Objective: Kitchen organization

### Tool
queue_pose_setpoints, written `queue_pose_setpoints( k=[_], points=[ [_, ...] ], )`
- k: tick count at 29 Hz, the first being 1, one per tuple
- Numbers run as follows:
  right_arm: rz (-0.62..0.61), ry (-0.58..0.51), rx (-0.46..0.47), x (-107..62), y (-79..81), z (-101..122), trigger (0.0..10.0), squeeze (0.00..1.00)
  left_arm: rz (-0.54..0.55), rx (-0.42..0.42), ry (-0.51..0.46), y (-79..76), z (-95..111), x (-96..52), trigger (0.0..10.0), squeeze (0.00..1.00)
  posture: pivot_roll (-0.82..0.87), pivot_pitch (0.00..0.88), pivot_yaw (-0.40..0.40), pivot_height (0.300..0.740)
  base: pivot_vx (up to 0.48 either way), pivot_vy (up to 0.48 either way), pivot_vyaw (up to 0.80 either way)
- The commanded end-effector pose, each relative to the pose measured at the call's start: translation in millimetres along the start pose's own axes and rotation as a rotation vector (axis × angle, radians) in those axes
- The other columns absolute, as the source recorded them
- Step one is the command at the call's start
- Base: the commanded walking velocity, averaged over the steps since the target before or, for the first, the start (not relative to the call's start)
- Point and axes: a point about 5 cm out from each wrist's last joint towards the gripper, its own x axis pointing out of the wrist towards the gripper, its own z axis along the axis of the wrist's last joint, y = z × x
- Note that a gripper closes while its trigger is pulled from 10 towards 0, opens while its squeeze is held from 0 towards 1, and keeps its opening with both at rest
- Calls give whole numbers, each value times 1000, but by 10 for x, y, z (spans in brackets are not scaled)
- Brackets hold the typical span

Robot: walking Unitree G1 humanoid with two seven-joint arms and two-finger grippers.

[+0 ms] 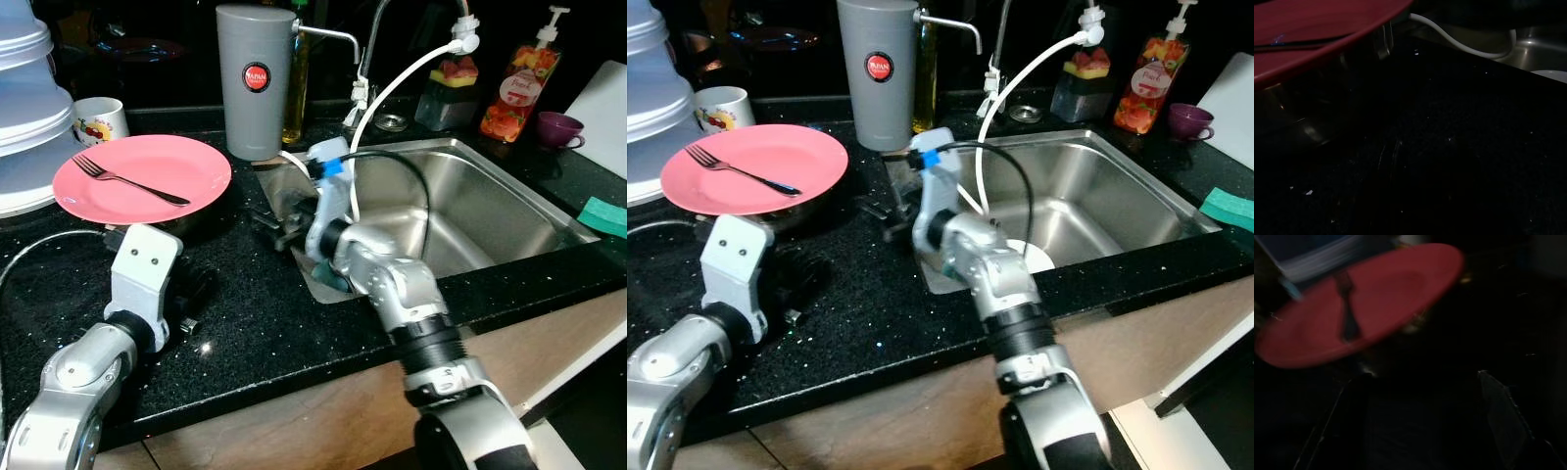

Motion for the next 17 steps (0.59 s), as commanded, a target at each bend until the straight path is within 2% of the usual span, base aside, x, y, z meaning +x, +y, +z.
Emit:
queue_pose_setpoints(
  k=[1, 3, 4, 5, 6, 7, 9, 17],
  points=[
    [13, -21, 158, 45, 33, 86, 10000, 0, -5, -4, 43, -10, -73, -29, 10000, 0, 15, 90, -49, 740, 0, 0, 0],
    [27, -35, 247, 73, 54, 113, 10000, 0, -16, -2, 22, -23, -52, -37, 10000, 0, 15, 90, -49, 740, 0, 0, 0],
    [27, -35, 247, 73, 54, 113, 10000, 0, -16, -2, 22, -23, -52, -37, 10000, 0, 15, 90, -49, 740, 0, 0, 0],
    [34, -46, 308, 89, 63, 133, 10000, 0, -22, 3, 4, -33, -35, -48, 10000, 0, 16, 91, -52, 740, 0, 0, 0],
    [34, -46, 308, 89, 63, 133, 10000, 0, -22, 3, 4, -33, -35, -48, 10000, 0, 16, 91, -52, 740, 0, 0, 0],
    [39, -50, 346, 96, 69, 145, 10000, 0, -26, 7, -7, -40, -23, -57, 10000, 0, 16, 91, -52, 740, 0, 0, 0],
    [54, -53, 439, 118, 90, 205, 10000, 0, 11, 21, 53, -14, -126, -139, 10000, 0, 20, 91, -57, 740, 0, 0, 0],
    [66, 11, 444, 140, 155, 158, 10000, 0, 88, 30, 117, 80, -253, -271, 10000, 0, 26, 90, -65, 740, 0, 0, 0]
  ],
)
